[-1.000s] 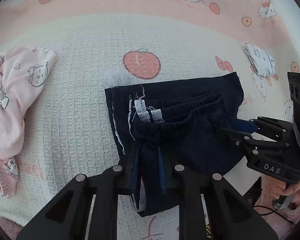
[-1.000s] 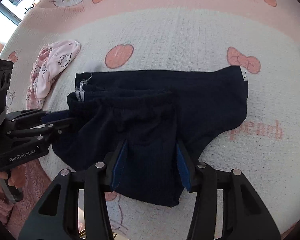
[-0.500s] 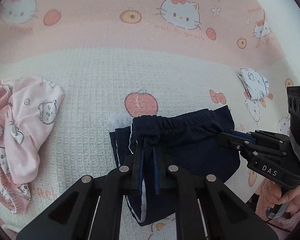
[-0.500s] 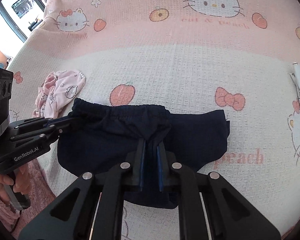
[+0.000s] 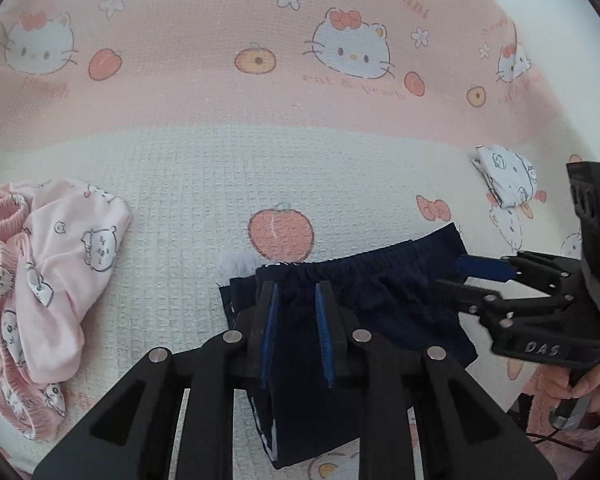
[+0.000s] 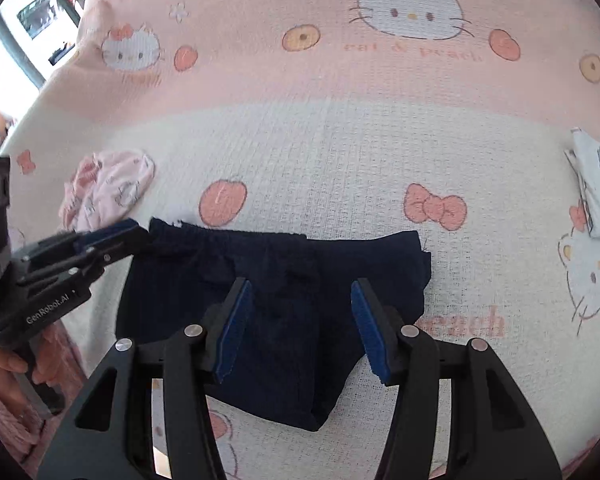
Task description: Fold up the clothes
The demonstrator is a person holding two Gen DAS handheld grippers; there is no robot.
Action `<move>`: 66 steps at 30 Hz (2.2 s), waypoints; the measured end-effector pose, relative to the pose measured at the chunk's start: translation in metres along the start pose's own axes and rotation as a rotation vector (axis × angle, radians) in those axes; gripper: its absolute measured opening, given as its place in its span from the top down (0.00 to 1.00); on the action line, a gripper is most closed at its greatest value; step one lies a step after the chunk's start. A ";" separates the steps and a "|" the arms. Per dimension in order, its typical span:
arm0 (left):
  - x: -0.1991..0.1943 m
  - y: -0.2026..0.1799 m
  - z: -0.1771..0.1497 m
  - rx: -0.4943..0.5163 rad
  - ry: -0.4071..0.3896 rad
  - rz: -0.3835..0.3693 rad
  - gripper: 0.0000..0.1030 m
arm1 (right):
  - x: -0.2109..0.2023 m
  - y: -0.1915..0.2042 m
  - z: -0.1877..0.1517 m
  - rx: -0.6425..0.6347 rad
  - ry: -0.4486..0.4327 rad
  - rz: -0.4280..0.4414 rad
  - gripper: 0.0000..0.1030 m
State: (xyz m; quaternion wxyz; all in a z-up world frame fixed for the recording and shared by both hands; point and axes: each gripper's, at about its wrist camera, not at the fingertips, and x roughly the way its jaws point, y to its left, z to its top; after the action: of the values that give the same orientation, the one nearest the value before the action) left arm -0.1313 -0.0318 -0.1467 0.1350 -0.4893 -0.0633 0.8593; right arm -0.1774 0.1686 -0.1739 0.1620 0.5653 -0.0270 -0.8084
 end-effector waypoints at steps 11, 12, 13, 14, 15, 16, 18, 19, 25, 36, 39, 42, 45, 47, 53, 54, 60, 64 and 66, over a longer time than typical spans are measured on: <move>0.012 -0.001 0.000 0.041 -0.005 0.031 0.80 | -0.002 -0.016 -0.006 0.071 -0.037 -0.031 0.48; 0.009 -0.004 0.000 0.045 -0.018 0.022 0.79 | -0.009 -0.019 -0.008 0.091 -0.053 -0.019 0.48; 0.005 -0.007 0.000 0.048 -0.030 0.013 0.79 | -0.013 -0.017 -0.008 0.094 -0.060 -0.003 0.48; 0.006 -0.009 -0.001 0.050 -0.030 0.007 0.79 | -0.016 -0.015 -0.009 0.093 -0.065 0.013 0.48; 0.010 -0.010 -0.003 0.052 -0.014 0.004 0.79 | -0.019 -0.013 -0.009 0.092 -0.071 0.029 0.48; 0.015 -0.011 -0.005 0.056 0.005 0.006 0.79 | -0.017 -0.005 -0.009 0.062 -0.063 0.033 0.48; 0.030 -0.014 -0.010 0.076 0.055 0.033 0.79 | -0.010 0.012 -0.009 -0.015 -0.039 0.027 0.48; 0.038 -0.015 -0.012 0.090 0.078 0.063 0.78 | -0.005 0.021 -0.010 -0.057 -0.024 0.020 0.48; 0.032 0.001 -0.006 0.034 0.049 0.059 0.79 | 0.010 0.010 -0.021 -0.026 -0.017 -0.114 0.50; 0.009 -0.020 -0.023 -0.010 0.173 -0.037 0.75 | -0.019 0.022 -0.032 -0.077 -0.025 -0.042 0.48; 0.011 -0.026 -0.041 -0.005 0.228 -0.011 0.74 | -0.013 0.028 -0.047 -0.094 0.006 -0.048 0.48; 0.022 -0.018 -0.053 -0.027 0.293 0.023 0.74 | -0.005 0.017 -0.058 -0.080 0.054 -0.103 0.48; 0.011 -0.005 -0.043 -0.104 0.247 -0.005 0.74 | -0.009 0.004 -0.062 -0.053 0.054 -0.108 0.47; -0.007 -0.004 -0.038 -0.092 0.170 0.022 0.73 | -0.019 -0.003 -0.063 -0.018 0.029 -0.117 0.46; 0.003 0.016 -0.056 -0.156 0.259 0.086 0.71 | -0.024 0.000 -0.071 -0.018 0.025 -0.082 0.44; 0.006 0.021 -0.059 -0.170 0.277 0.110 0.71 | -0.017 0.000 -0.073 -0.025 0.050 -0.095 0.44; -0.011 0.034 -0.061 -0.244 0.220 0.109 0.63 | -0.027 -0.013 -0.075 0.047 0.027 -0.108 0.43; -0.008 0.020 -0.065 -0.199 0.226 0.089 0.63 | -0.028 -0.007 -0.077 0.027 0.022 -0.092 0.43; 0.001 0.016 -0.068 -0.179 0.255 0.124 0.63 | -0.021 -0.008 -0.080 0.018 0.055 -0.122 0.43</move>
State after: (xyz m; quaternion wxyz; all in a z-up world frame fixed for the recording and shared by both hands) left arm -0.0764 -0.0486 -0.1861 0.0445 -0.6075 -0.0917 0.7878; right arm -0.0994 0.1929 -0.1854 0.1082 0.5892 0.0047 -0.8007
